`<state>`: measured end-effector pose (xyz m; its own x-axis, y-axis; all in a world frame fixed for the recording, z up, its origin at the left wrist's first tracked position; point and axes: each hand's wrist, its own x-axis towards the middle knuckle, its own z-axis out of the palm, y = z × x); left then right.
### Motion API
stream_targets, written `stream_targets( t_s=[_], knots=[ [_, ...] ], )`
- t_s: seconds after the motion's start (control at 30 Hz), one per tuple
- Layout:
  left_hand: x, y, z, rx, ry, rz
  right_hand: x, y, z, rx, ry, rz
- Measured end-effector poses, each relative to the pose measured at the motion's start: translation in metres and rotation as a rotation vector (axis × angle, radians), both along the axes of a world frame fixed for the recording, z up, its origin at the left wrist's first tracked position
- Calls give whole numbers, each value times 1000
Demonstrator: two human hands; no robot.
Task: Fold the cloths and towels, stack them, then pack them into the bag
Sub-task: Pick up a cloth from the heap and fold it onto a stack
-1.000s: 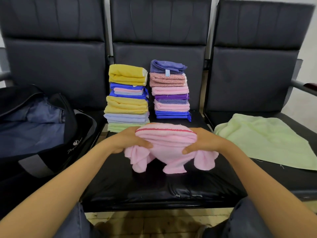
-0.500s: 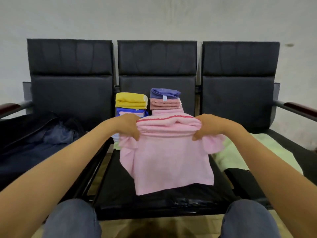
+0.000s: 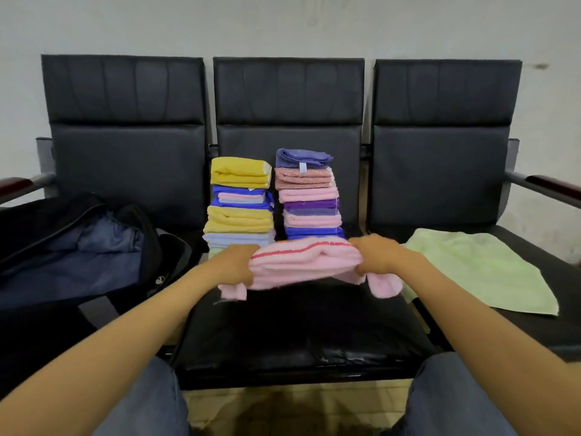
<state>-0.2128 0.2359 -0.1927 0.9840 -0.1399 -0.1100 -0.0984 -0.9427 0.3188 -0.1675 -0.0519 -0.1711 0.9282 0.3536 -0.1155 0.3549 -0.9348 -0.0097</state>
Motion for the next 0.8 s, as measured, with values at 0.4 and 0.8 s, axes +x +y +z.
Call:
stream_targets(
  t_s=[0.4, 0.8],
  knots=[
    [14, 11, -74, 135, 508, -40, 25, -5, -85, -27, 400, 51],
    [35, 9, -94, 32, 510, -135, 49, 18, -107, -95, 575, 147]
  ],
)
